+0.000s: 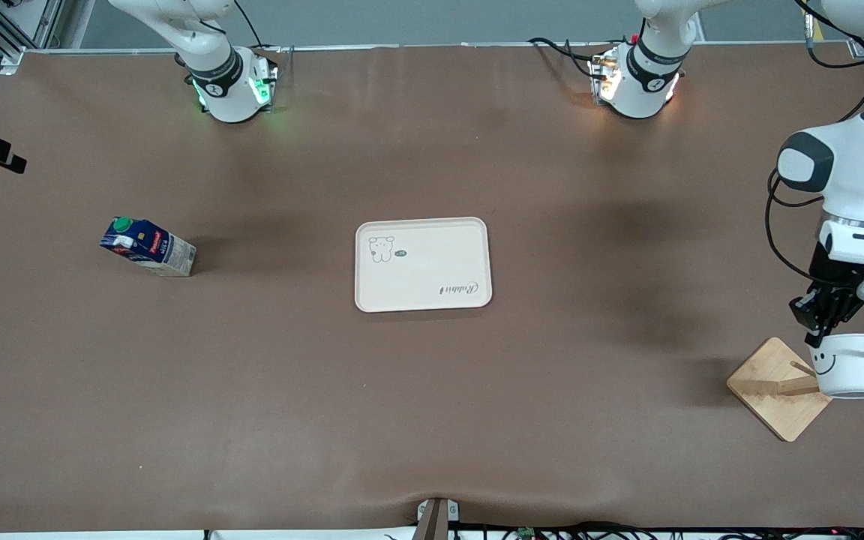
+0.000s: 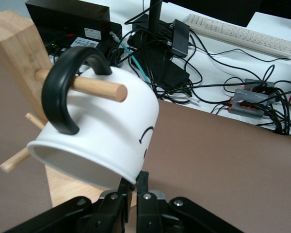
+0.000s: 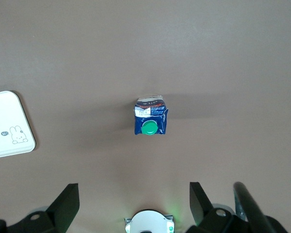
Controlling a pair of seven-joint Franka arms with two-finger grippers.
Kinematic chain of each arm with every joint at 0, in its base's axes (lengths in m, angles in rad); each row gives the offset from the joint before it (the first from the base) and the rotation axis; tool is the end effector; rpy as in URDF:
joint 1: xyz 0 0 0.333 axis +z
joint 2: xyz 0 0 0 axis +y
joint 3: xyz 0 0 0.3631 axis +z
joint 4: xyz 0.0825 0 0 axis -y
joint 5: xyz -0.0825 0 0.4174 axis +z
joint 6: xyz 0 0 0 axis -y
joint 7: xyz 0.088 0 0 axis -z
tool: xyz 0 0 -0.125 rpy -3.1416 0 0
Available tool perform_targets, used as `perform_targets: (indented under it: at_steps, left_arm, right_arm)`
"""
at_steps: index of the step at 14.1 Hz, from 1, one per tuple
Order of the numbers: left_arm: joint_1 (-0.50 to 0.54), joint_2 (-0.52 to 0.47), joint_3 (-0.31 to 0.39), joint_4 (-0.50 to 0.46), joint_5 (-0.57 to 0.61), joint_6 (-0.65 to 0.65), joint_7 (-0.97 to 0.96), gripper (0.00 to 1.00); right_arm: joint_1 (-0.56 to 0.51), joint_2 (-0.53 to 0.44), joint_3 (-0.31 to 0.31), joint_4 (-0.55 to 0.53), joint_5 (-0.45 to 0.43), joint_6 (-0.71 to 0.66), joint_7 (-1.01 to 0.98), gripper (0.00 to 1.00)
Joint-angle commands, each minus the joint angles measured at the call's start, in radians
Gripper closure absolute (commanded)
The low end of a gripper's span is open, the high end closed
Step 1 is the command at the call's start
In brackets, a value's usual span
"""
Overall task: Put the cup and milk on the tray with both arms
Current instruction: 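Lift the white mug off the stand peg with the left gripper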
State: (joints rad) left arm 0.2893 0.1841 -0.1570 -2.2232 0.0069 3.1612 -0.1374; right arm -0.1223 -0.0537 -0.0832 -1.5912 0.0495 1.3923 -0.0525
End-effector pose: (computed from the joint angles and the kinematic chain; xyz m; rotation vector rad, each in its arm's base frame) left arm 0.6321 0.0868 0.3908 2.8687 0.3995 1.1504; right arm 0.5360 -0.1061 0.6600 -3.0542 0.2254 0.2106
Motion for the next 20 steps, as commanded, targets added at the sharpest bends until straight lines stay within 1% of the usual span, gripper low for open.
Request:
perform_targets:
  at_steps: [1, 4, 6, 9, 11, 14, 16, 17, 18, 19, 20]
  left_arm:
    - [0.005, 0.018, -0.016, 0.023, 0.001, 0.013, 0.015, 1.0]
    - [0.005, -0.005, -0.053, 0.022, 0.001, 0.007, 0.01, 1.0]
    - [0.007, -0.035, -0.085, 0.02, -0.001, -0.038, 0.007, 1.0]
    - [0.007, -0.096, -0.104, 0.022, -0.001, -0.17, -0.001, 1.0]
    - [0.007, -0.147, -0.114, 0.023, -0.002, -0.281, -0.005, 1.0]
    - [0.008, -0.238, -0.16, 0.023, -0.007, -0.453, -0.066, 1.0]
    - [0.008, -0.265, -0.206, 0.043, -0.011, -0.551, -0.109, 1.0]
    - [0.008, -0.265, -0.245, 0.077, -0.012, -0.616, -0.163, 1.0]
    - [0.007, -0.256, -0.287, 0.12, -0.013, -0.692, -0.224, 1.0]
    - [0.005, -0.241, -0.327, 0.166, -0.013, -0.769, -0.301, 1.0]
    - [0.005, -0.221, -0.372, 0.209, -0.012, -0.827, -0.377, 1.0]
  right_arm:
    - [-0.025, -0.008, 0.011, -0.006, 0.016, -0.004, -0.01, 0.0]
    - [-0.03, -0.005, 0.011, -0.006, 0.016, -0.004, -0.01, 0.0]
    - [-0.031, -0.005, 0.011, -0.006, 0.016, -0.004, -0.01, 0.0]
    - [-0.031, -0.003, 0.011, -0.003, 0.016, -0.002, -0.01, 0.0]
    - [-0.034, 0.02, 0.01, 0.022, 0.048, -0.002, -0.012, 0.0]
    - [-0.046, 0.04, 0.011, 0.04, 0.049, -0.001, -0.012, 0.0]
    - [-0.048, 0.055, 0.011, 0.065, 0.049, 0.001, -0.012, 0.0]
    - [-0.048, 0.057, 0.01, 0.069, 0.047, 0.001, -0.01, 0.0]
    - [-0.046, 0.078, 0.011, 0.062, 0.049, 0.005, -0.013, 0.0]
    - [-0.046, 0.134, 0.011, 0.071, 0.049, -0.005, -0.015, 0.0]
    - [-0.062, 0.155, 0.011, 0.077, 0.052, 0.005, -0.035, 0.0]
